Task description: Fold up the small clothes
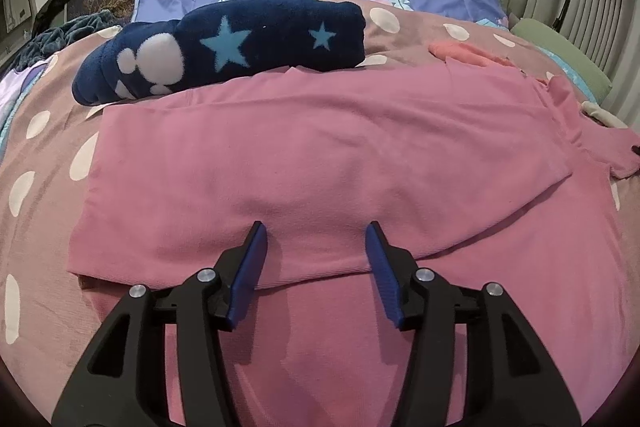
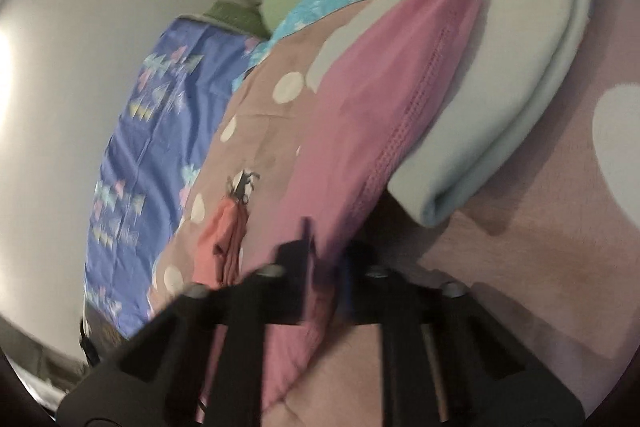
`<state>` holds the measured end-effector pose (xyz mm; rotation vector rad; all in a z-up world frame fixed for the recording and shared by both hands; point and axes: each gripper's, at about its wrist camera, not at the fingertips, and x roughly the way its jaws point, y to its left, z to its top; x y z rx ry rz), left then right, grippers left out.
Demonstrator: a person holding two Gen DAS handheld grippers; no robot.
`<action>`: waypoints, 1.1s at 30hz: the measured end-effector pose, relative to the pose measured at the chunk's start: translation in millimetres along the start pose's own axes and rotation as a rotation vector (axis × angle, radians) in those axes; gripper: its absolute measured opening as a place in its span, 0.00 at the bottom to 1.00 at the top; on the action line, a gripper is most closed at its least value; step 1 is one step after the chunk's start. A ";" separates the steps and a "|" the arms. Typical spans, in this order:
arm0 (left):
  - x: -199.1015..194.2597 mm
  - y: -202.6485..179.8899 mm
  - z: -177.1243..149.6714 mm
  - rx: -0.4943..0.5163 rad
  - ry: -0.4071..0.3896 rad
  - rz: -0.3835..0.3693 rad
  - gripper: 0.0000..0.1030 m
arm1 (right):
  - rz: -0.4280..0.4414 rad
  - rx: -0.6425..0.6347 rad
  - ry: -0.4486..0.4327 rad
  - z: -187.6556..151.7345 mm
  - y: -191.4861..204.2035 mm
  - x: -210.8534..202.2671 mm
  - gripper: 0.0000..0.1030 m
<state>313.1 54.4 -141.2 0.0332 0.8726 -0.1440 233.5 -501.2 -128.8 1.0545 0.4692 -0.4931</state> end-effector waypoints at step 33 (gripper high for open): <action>-4.3 30.7 -3.6 -0.164 -0.038 -0.222 0.62 | 0.333 -0.478 0.655 -238.1 161.2 52.3 0.56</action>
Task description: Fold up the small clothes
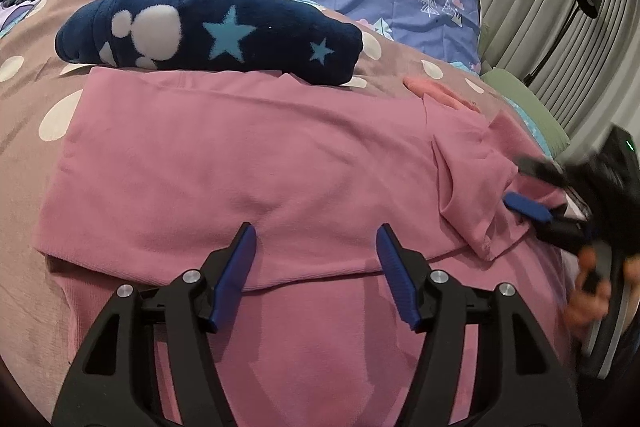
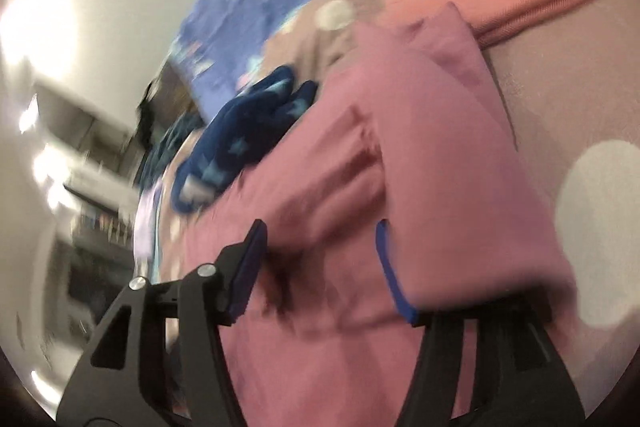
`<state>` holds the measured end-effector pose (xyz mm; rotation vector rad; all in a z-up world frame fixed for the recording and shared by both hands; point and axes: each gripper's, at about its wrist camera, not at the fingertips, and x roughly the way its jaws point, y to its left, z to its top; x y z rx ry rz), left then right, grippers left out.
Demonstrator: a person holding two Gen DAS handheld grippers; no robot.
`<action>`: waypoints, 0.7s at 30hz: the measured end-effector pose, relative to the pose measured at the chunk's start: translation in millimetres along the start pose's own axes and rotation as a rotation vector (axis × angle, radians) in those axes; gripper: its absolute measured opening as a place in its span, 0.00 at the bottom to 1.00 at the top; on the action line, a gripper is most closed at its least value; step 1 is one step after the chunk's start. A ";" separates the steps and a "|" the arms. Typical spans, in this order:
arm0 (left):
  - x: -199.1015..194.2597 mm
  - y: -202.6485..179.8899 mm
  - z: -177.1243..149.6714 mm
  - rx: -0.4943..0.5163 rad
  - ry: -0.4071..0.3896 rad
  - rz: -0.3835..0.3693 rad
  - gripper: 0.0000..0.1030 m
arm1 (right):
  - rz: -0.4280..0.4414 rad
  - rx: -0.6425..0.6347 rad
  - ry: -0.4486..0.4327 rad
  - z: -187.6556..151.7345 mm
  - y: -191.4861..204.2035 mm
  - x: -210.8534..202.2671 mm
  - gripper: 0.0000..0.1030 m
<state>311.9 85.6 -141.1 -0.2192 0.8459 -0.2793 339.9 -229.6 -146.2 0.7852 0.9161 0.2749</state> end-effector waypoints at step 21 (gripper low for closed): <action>-6.0 16.0 3.3 -0.137 -0.039 -0.148 0.62 | -0.019 -0.363 -0.017 -43.0 0.3 -24.0 0.53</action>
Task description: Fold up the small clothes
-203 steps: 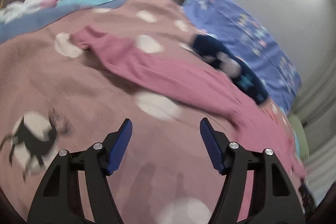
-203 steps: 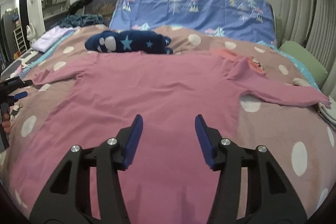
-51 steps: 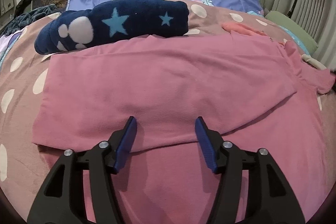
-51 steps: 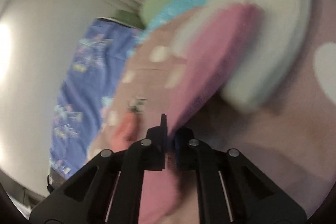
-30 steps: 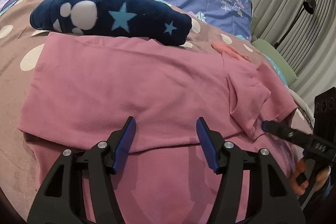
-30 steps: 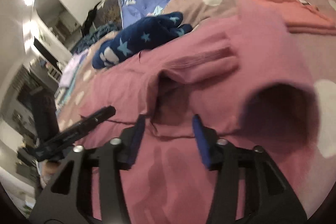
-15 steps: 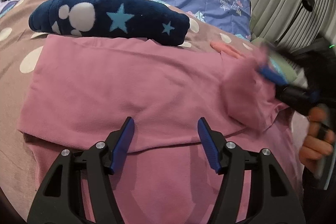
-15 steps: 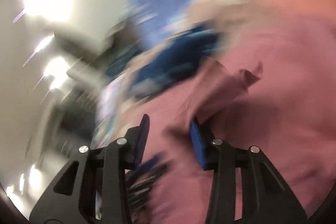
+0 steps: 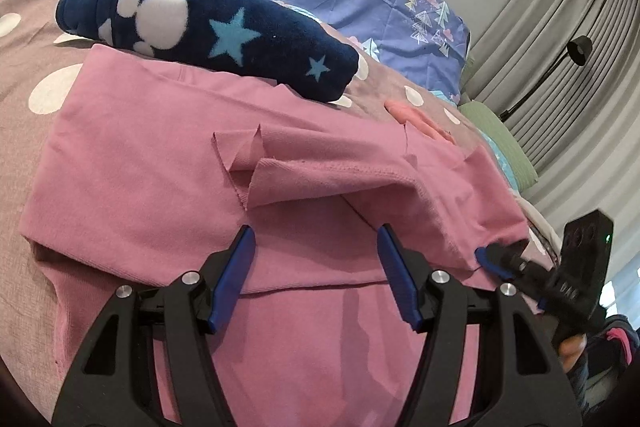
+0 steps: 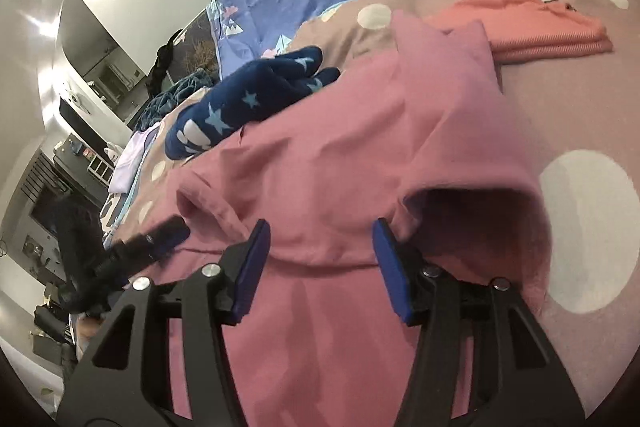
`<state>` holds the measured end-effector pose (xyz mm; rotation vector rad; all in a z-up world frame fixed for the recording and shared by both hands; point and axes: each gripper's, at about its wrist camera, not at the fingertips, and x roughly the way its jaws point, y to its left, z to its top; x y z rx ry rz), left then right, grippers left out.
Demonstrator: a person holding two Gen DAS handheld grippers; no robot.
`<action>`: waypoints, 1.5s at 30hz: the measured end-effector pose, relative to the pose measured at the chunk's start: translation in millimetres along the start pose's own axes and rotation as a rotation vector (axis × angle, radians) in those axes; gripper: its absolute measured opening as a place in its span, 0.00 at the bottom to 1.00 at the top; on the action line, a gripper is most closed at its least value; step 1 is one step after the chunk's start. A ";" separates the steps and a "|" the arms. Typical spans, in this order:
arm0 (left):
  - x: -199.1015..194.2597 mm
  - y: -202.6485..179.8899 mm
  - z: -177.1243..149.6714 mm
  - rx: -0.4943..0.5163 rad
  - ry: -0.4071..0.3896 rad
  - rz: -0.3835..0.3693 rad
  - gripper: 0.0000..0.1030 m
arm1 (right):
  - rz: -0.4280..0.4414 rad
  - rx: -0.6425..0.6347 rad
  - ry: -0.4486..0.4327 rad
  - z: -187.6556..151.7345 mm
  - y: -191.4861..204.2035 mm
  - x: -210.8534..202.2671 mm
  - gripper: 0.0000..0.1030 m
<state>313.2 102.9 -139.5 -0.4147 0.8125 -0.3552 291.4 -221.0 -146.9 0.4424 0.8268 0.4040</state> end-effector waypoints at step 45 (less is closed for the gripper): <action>-74.9 -45.9 82.9 0.153 -0.238 0.166 0.04 | 0.083 -0.179 0.038 -5.5 35.2 -0.4 0.54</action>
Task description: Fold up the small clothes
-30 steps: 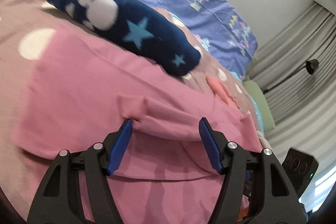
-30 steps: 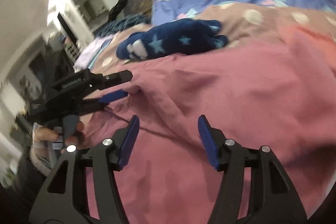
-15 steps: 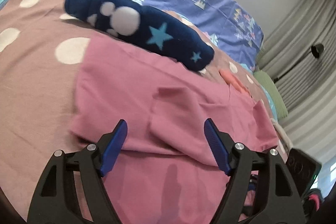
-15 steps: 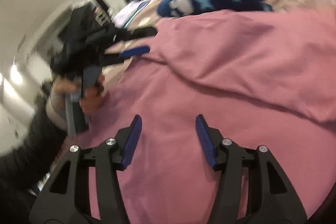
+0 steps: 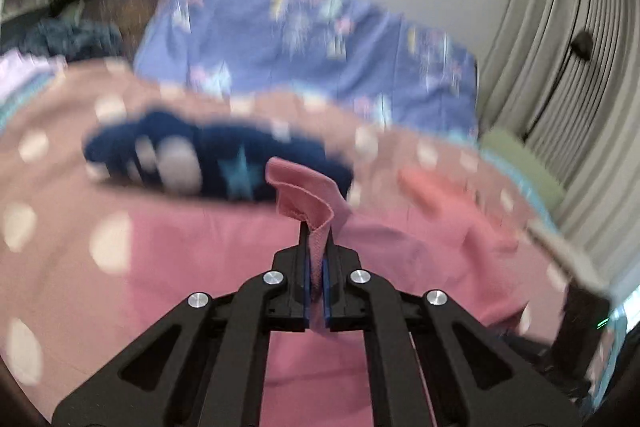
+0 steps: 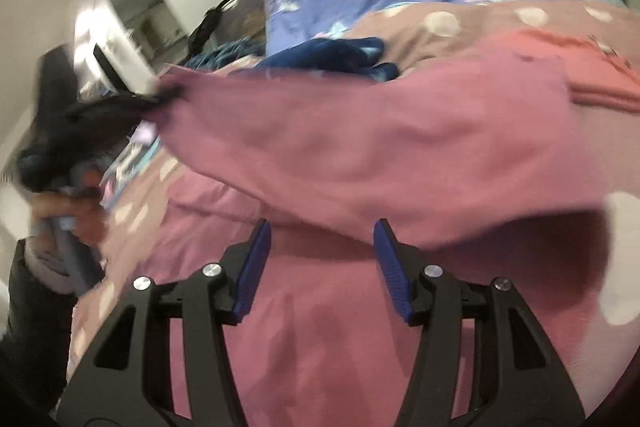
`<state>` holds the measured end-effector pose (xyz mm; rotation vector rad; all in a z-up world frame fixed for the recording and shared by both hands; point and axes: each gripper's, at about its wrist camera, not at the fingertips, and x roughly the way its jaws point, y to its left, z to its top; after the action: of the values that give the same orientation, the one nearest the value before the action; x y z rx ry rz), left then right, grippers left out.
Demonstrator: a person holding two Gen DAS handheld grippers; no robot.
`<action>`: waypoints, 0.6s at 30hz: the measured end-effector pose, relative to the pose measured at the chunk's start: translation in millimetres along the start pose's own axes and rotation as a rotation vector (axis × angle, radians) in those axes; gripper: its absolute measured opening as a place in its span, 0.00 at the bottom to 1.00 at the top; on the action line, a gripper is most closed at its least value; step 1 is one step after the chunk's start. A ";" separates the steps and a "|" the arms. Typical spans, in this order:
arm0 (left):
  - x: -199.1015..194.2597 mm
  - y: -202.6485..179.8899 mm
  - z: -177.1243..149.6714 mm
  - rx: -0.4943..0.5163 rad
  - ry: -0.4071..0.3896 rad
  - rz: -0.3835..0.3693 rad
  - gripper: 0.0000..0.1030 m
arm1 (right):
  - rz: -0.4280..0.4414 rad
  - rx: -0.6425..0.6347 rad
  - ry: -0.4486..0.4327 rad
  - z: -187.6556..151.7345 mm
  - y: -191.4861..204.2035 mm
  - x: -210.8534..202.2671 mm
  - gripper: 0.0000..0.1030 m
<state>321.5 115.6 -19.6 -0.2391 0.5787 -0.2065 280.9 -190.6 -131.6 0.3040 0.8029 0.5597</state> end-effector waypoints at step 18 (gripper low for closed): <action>36.6 102.2 -67.1 -0.012 0.236 0.365 0.54 | -0.128 0.112 -0.041 2.0 -21.1 9.2 0.61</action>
<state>326.5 192.3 -121.5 -0.1177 0.8461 0.1249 295.1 -202.6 -145.4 0.3630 0.8089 0.3881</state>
